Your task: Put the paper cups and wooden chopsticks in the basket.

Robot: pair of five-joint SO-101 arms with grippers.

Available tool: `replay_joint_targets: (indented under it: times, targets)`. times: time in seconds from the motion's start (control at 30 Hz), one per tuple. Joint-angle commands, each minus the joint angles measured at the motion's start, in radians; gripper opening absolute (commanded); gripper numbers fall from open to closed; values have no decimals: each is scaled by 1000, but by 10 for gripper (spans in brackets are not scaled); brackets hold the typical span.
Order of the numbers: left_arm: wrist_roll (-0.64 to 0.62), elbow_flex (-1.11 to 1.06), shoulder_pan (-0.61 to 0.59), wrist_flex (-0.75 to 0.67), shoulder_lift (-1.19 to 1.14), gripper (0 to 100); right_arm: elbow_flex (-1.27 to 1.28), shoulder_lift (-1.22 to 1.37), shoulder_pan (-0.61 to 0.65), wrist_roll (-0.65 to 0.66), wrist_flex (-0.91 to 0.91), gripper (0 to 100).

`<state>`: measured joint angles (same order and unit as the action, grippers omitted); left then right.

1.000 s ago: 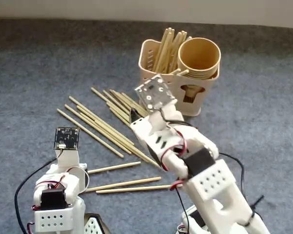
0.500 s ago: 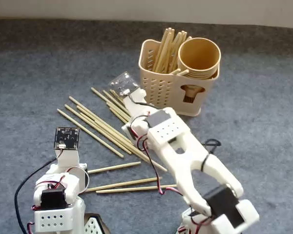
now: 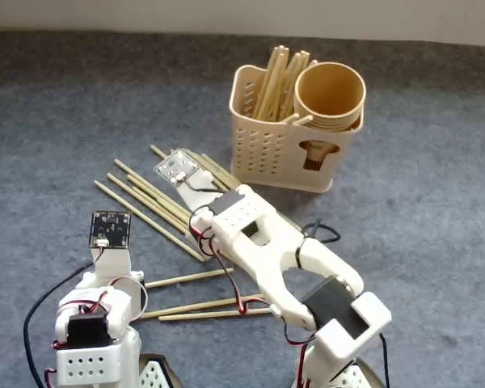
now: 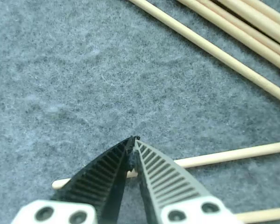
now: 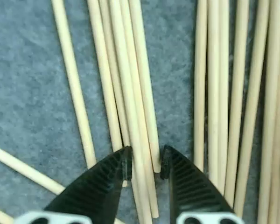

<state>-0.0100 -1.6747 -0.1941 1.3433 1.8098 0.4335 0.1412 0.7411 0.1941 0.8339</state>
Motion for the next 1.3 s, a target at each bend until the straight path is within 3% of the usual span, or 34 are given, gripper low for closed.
replay_joint_targets:
  times: [0.0, 0.2, 0.5, 1.0, 1.17, 1.27]
  targets:
    - [6, -21, -5, 5, -7, 5, -74, 22, 2, 38, -28, 108]
    - [6, -21, -5, 5, -7, 5, -102, 30, -35, 118, -24, 3]
    - [6, -21, -5, 5, -7, 5, -108, 25, -38, 120, 74, 5]
    - [6, -21, -5, 5, -7, 5, -101, -104, -50, 121, 82, 13]
    - [6, -21, -5, 5, -7, 5, -93, -99, -47, 120, 84, 101]
    - [6, -21, -5, 5, -7, 5, -79, -81, -47, 121, 84, 98]
